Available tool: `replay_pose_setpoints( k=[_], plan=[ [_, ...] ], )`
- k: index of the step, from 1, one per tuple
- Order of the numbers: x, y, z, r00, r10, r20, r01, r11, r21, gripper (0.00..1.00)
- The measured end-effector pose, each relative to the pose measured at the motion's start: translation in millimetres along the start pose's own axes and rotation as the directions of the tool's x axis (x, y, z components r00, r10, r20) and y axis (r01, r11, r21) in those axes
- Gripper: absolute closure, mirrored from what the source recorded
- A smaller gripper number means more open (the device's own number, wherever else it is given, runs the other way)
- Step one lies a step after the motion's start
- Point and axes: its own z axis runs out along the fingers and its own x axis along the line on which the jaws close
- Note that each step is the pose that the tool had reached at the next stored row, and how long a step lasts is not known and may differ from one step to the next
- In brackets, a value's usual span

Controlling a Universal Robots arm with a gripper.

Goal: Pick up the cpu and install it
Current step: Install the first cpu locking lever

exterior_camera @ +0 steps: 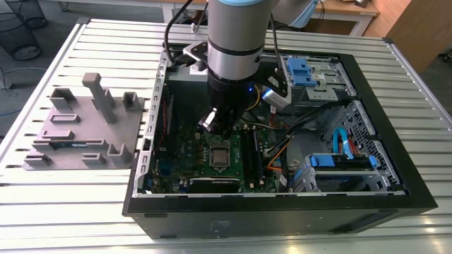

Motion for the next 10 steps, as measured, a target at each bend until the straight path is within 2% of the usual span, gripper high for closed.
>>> replay_pose_setpoints(
  k=[10],
  plan=[
    [0.1,-0.1,-2.6,1.0,0.0,-0.0006,0.0,1.0,0.0001,0.89]
  ],
)
